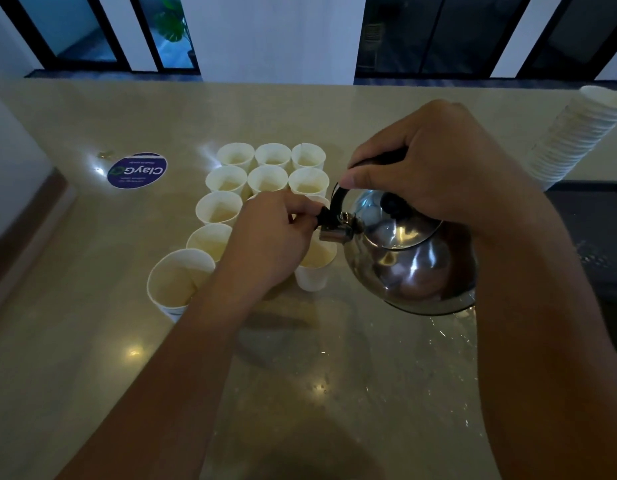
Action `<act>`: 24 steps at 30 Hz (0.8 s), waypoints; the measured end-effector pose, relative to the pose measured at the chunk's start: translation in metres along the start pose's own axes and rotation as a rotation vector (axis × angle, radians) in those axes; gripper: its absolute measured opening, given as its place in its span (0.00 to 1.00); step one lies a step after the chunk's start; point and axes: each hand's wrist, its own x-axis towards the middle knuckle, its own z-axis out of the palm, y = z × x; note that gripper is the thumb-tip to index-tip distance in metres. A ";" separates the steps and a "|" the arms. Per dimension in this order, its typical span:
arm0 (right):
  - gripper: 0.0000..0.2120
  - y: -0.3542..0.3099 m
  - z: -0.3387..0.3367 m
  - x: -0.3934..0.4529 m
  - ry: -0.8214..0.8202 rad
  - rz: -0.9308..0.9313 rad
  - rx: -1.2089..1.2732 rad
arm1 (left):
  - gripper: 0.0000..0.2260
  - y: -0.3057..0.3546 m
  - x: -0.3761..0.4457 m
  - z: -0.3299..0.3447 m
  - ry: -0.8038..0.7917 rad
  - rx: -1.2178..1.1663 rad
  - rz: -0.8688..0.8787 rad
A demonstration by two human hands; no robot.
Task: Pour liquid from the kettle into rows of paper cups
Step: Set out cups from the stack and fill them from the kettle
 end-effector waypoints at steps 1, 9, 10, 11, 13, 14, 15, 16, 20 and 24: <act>0.08 -0.002 0.000 0.001 -0.012 0.000 -0.014 | 0.11 -0.001 0.000 0.000 -0.008 -0.011 -0.008; 0.10 -0.013 0.000 0.007 -0.050 0.015 -0.050 | 0.11 -0.005 0.003 -0.003 -0.027 -0.073 -0.025; 0.10 -0.013 0.000 0.007 -0.052 0.020 -0.049 | 0.11 -0.005 0.003 -0.003 -0.030 -0.071 -0.026; 0.10 -0.013 0.000 0.007 -0.054 0.022 -0.049 | 0.11 -0.005 0.003 -0.003 -0.032 -0.070 -0.028; 0.11 -0.014 0.001 0.008 -0.058 0.022 -0.053 | 0.11 -0.006 0.003 -0.003 -0.035 -0.074 -0.031; 0.11 -0.014 0.002 0.008 -0.061 0.023 -0.057 | 0.11 -0.007 0.003 -0.003 -0.037 -0.078 -0.030; 0.11 -0.013 0.002 0.009 -0.064 0.024 -0.062 | 0.11 -0.007 0.003 -0.002 -0.038 -0.080 -0.028; 0.11 -0.013 0.002 0.009 -0.065 0.025 -0.066 | 0.11 -0.008 0.003 -0.002 -0.038 -0.081 -0.026; 0.10 -0.012 0.003 0.010 -0.083 0.037 -0.077 | 0.11 -0.009 0.004 0.000 -0.043 -0.064 -0.019; 0.10 -0.011 0.004 0.011 -0.087 0.043 -0.077 | 0.11 -0.009 0.005 0.001 -0.047 -0.056 -0.023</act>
